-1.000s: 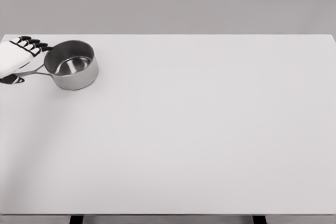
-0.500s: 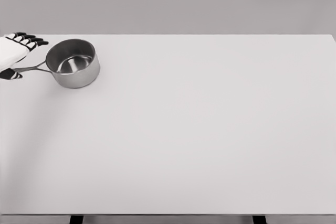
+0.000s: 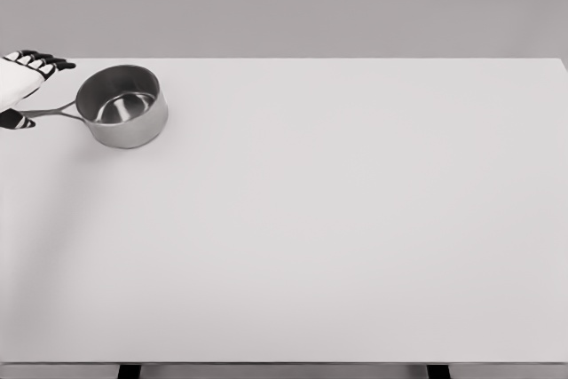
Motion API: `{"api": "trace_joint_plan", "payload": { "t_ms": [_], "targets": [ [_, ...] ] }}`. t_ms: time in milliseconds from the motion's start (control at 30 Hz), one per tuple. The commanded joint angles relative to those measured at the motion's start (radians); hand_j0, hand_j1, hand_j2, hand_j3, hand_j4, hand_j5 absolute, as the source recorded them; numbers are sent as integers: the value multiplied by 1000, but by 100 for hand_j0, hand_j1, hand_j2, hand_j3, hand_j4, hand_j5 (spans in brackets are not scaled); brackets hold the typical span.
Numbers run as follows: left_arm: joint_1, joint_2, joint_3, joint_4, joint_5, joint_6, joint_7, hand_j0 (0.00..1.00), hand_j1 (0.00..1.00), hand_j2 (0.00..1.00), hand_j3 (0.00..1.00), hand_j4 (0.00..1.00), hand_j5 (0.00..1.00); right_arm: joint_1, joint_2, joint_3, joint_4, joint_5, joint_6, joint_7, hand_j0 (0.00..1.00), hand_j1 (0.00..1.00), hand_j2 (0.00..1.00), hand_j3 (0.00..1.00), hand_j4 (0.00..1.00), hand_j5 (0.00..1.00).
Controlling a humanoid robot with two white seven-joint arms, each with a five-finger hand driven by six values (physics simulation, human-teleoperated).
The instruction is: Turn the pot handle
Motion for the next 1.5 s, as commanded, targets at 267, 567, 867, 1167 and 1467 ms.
{"api": "trace_joint_plan", "payload": {
  "t_ms": [267,567,867,1167,1467],
  "targets": [
    [-34,-32,1,60,3,13,1,100,100,100,100,100,100,0,0,0,0,0,0,0,100,100,100,100,100,100],
    [-71,-50,1,122,3,35,0,100,100,100,100,100,100,0,0,0,0,0,0,0,100,100,100,100,100,100],
    [-113,-75,-4,181,3,49,0,100,100,100,100,100,100,0,0,0,0,0,0,0,100,100,100,100,100,100],
    [-155,-90,-4,246,3,49,0,100,100,100,100,100,100,0,0,0,0,0,0,0,100,100,100,100,100,100],
    [-193,-101,-4,304,5,50,1,100,100,100,100,100,100,0,0,0,0,0,0,0,100,100,100,100,100,100]
  ]
}}
